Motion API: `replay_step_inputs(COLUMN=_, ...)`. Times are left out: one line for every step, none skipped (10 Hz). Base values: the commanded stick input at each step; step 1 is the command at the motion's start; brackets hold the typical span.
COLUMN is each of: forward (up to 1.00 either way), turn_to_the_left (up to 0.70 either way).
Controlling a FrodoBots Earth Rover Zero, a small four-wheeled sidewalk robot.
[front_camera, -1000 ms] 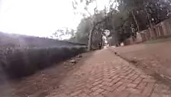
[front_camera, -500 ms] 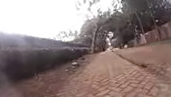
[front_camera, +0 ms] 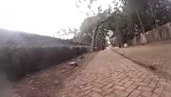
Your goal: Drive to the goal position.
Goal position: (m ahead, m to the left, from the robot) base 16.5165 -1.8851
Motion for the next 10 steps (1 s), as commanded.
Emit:
replay_step_inputs(forward=0.70, turn_to_the_left=-0.15)
replay_step_inputs(forward=0.70, turn_to_the_left=-0.04)
replay_step_inputs(forward=0.70, turn_to_the_left=0.07)
replay_step_inputs(forward=0.70, turn_to_the_left=0.01)
replay_step_inputs(forward=0.70, turn_to_the_left=0.00)
replay_step_inputs(forward=0.70, turn_to_the_left=0.00)
replay_step_inputs(forward=0.70, turn_to_the_left=0.00)
replay_step_inputs(forward=0.70, turn_to_the_left=0.00)
replay_step_inputs(forward=0.70, turn_to_the_left=0.00)
replay_step_inputs(forward=0.70, turn_to_the_left=0.00)
